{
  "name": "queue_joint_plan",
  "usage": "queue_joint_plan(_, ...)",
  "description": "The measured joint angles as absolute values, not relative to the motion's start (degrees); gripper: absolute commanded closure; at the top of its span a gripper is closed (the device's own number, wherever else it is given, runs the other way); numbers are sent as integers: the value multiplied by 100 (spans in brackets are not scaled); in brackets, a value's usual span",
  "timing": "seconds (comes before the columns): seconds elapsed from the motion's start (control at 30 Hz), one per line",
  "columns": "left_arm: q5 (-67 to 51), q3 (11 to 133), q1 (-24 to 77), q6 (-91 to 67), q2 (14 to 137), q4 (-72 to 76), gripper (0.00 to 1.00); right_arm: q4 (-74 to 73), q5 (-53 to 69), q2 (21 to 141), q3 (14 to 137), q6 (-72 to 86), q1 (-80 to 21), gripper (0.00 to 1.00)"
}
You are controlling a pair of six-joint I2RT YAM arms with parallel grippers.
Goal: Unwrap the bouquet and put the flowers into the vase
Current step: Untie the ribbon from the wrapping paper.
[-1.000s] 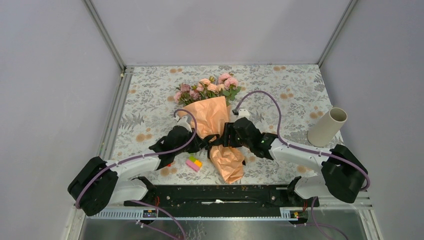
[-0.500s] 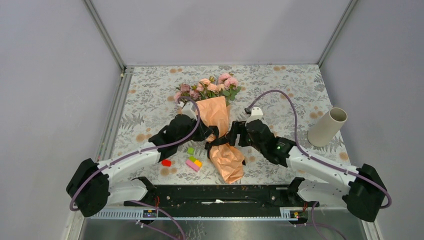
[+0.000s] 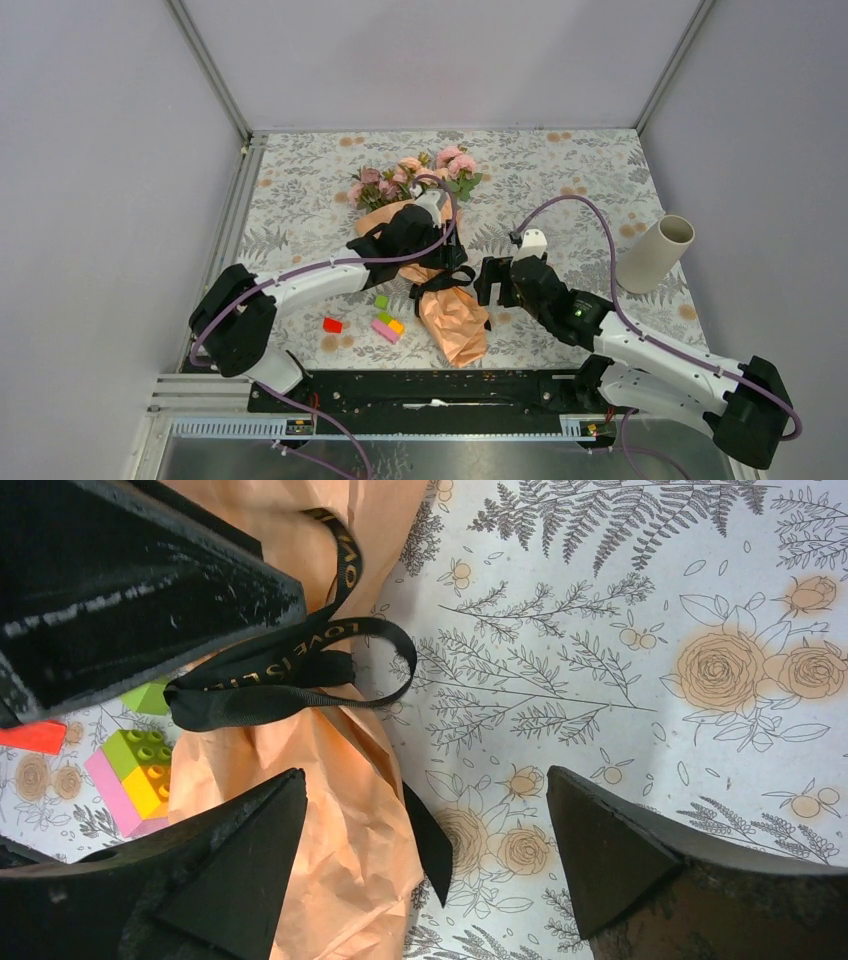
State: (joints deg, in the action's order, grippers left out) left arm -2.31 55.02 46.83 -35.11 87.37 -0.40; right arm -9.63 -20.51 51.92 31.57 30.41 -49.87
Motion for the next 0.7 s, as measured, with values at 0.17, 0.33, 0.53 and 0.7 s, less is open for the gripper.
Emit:
queue_joint_plan(0.17,-43,5498,4746,-3262,8523,-427,11,-1127,-2051,5013,3118,3044,-4987,4)
queue_joint_plan(0.33,263,5321,4746,-3175,7516,-679,4,-1157,-1841,4654,3111,2893,-4982,7)
queue_joint_plan(0.53,530,4698,4731,-3332,6202,-943,2,-1090,-1028,4646,3199,2534,-4982,16)
queue_joint_plan(0.7,303,4086,4403,-3531,5511,-1632,1,-1221,-812,5693,4001,2198,-5349,20)
